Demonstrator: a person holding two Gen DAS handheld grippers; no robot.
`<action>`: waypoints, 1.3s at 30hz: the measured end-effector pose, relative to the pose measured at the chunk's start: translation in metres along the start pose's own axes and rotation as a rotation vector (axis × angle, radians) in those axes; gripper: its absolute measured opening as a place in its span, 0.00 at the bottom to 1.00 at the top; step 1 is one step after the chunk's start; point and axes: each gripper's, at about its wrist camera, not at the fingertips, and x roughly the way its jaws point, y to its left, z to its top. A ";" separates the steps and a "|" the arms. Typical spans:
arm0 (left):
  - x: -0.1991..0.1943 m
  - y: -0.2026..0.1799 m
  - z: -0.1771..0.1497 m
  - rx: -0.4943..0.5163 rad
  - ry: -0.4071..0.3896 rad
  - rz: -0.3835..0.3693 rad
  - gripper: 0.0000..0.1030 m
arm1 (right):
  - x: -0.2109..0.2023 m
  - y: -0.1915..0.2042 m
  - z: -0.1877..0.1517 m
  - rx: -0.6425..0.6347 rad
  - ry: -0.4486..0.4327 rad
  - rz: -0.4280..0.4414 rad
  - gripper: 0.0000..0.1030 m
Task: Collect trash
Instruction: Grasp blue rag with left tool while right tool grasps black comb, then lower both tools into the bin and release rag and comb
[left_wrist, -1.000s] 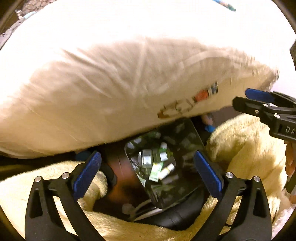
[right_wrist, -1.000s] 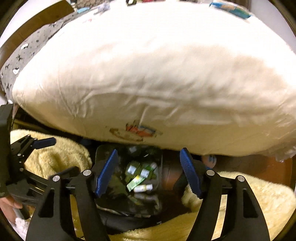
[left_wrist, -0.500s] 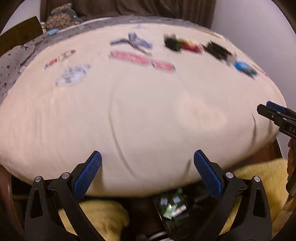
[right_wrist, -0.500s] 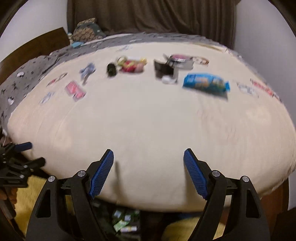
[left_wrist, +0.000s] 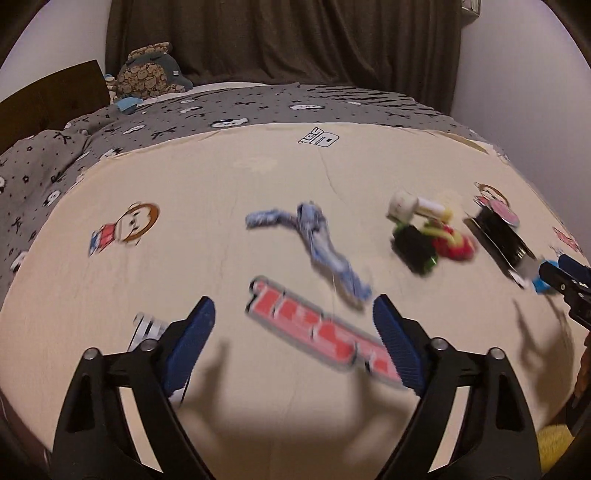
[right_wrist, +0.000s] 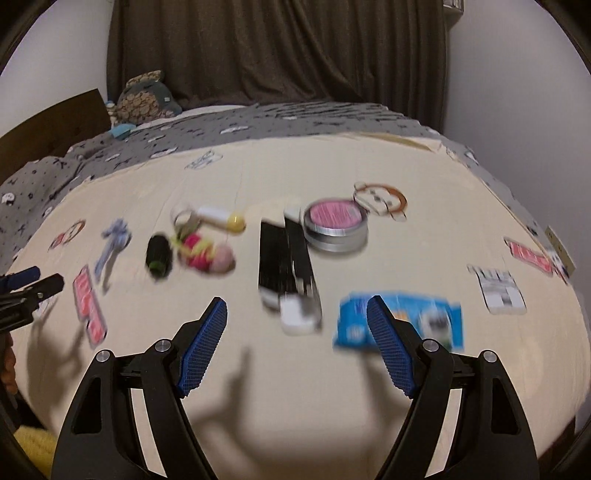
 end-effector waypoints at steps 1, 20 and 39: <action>0.011 -0.002 0.008 -0.001 0.009 0.002 0.75 | 0.007 0.001 0.005 -0.001 0.004 0.004 0.68; 0.074 -0.015 0.031 0.017 0.108 -0.027 0.09 | 0.053 0.007 0.014 -0.013 0.096 0.028 0.15; -0.108 -0.047 -0.034 0.136 -0.074 -0.129 0.08 | -0.112 0.038 -0.032 -0.140 -0.079 0.123 0.15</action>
